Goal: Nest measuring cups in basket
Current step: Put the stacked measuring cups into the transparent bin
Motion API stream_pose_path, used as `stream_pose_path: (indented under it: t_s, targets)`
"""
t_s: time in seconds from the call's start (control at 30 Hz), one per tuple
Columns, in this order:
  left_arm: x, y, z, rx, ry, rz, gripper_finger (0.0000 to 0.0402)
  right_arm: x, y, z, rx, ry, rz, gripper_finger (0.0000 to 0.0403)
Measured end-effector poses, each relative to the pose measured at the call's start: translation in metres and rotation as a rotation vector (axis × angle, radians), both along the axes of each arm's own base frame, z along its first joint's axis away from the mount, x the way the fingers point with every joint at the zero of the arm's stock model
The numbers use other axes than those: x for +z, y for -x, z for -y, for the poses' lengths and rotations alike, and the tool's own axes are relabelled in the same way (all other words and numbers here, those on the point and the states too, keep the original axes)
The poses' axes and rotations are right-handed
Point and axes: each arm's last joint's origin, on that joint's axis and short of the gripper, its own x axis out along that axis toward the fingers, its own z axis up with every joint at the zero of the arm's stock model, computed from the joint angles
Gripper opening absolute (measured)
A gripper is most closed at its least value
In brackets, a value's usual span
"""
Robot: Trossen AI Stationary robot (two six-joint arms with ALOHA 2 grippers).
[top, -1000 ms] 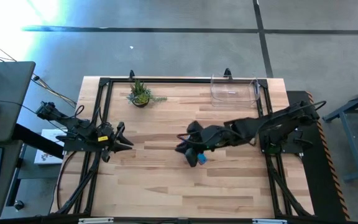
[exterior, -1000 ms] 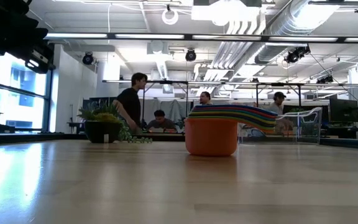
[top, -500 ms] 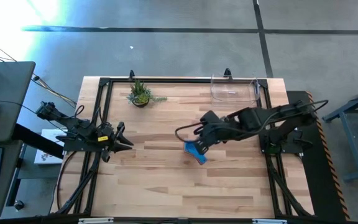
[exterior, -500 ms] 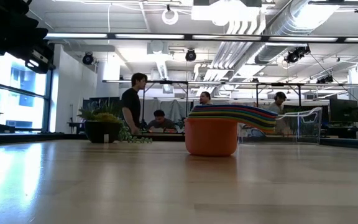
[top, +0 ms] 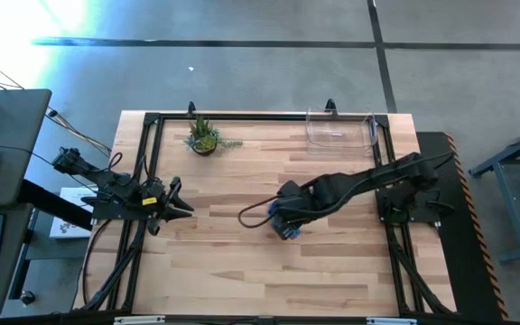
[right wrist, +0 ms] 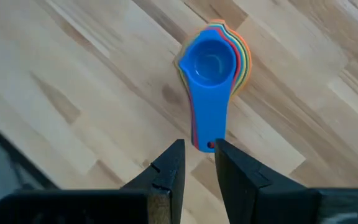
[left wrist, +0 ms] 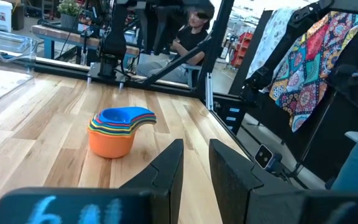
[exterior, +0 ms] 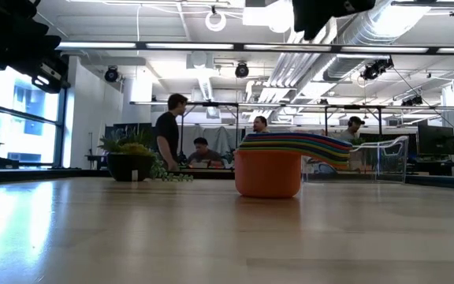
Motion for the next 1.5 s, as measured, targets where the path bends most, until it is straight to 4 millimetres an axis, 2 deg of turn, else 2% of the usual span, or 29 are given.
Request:
stream_pose_path:
  t_s: [0.27,0.43,0.63,0.87,1.13,1.37,1.5]
  targets:
    - [0.0,0.0,0.0,0.0,0.0,0.0,0.007,-0.024,-0.014,-0.004,0.017,0.025,-0.063,0.0082]
    - [0.0,0.0,0.0,0.0,0.0,0.0,0.007,-0.034,-0.019,-0.008,0.011,0.054,-0.085,0.0106]
    - [0.0,0.0,0.0,0.0,0.0,0.0,0.007,-0.042,-0.02,-0.013,0.044,0.087,-0.117,0.0158]
    - [0.0,0.0,0.0,0.0,0.0,0.0,0.007,-0.042,-0.02,-0.012,0.077,0.121,-0.128,0.025]
    - [0.0,0.0,0.0,0.0,0.0,0.0,0.007,-0.064,-0.028,-0.015,0.125,0.122,-0.206,0.0337]
    - [0.0,0.0,0.0,0.0,0.0,0.0,0.007,-0.071,-0.032,-0.017,0.145,0.124,-0.204,0.0392]
    - [0.0,0.0,0.0,0.0,0.0,0.0,0.007,-0.084,-0.033,-0.017,0.145,0.114,-0.198,0.0398]
